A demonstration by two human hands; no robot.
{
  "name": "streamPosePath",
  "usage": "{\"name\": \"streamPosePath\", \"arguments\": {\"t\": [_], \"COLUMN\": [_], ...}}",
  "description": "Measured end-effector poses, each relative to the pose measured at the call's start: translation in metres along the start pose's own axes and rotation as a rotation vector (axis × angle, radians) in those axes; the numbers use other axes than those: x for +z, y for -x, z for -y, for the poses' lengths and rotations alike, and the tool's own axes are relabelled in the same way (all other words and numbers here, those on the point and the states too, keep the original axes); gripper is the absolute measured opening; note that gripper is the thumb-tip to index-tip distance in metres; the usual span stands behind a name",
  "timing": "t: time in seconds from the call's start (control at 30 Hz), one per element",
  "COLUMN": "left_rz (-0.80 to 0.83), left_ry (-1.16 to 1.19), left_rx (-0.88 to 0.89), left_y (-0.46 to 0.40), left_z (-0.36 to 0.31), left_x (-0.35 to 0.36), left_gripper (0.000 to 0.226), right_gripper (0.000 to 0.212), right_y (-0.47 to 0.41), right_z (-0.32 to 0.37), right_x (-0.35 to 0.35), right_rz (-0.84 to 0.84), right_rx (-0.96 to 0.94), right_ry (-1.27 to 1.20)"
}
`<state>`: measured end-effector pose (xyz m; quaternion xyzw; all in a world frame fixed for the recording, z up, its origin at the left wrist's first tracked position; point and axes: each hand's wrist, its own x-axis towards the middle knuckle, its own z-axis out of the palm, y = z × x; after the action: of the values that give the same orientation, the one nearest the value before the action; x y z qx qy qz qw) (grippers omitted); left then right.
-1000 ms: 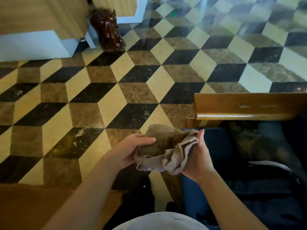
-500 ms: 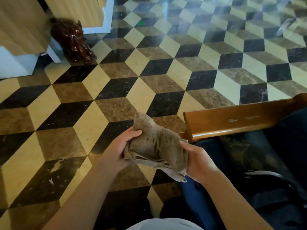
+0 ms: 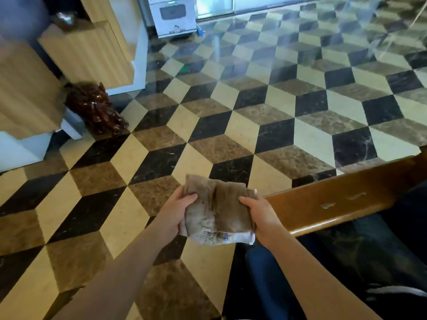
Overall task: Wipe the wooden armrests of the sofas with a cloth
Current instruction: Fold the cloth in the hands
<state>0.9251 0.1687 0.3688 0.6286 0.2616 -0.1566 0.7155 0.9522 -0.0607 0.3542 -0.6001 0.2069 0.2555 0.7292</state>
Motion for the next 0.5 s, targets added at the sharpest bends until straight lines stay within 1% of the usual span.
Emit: {"name": "streamPosePath", "arguments": {"t": [0.07, 0.17, 0.23, 0.33, 0.4, 0.43, 0.5], "left_rz": [-0.017, -0.017, -0.023, 0.028, 0.102, 0.136, 0.159], "left_ry": [-0.162, -0.311, -0.352, -0.429, -0.468, -0.494, -0.473], "left_rx": [0.092, 0.216, 0.244, 0.253, 0.252, 0.248, 0.216], "left_y": [-0.007, -0.017, -0.028, -0.041, -0.050, -0.054, -0.064], "left_z": [-0.015, -0.030, -0.036, -0.040, -0.041, -0.041, -0.044], "left_x": [0.027, 0.057, 0.073, 0.106, 0.131, 0.142, 0.161], "left_gripper": [0.031, 0.027, 0.022, 0.025, 0.026, 0.027, 0.025], "right_gripper": [0.018, 0.023, 0.027, 0.038, 0.036, 0.033, 0.019], "right_y": [-0.014, -0.020, -0.020, -0.012, -0.005, -0.001, 0.002], "right_z": [0.013, 0.030, 0.036, 0.036, 0.035, 0.034, 0.034], "right_x": [-0.001, -0.007, -0.017, -0.040, -0.055, -0.062, -0.079], "right_rz": [-0.001, 0.002, 0.004, 0.048, 0.057, 0.032, -0.068], "right_rx": [-0.041, -0.091, -0.105, -0.107, -0.099, -0.110, -0.141], "right_ry": [0.075, 0.066, -0.017, -0.252, -0.362, -0.382, -0.386]}}
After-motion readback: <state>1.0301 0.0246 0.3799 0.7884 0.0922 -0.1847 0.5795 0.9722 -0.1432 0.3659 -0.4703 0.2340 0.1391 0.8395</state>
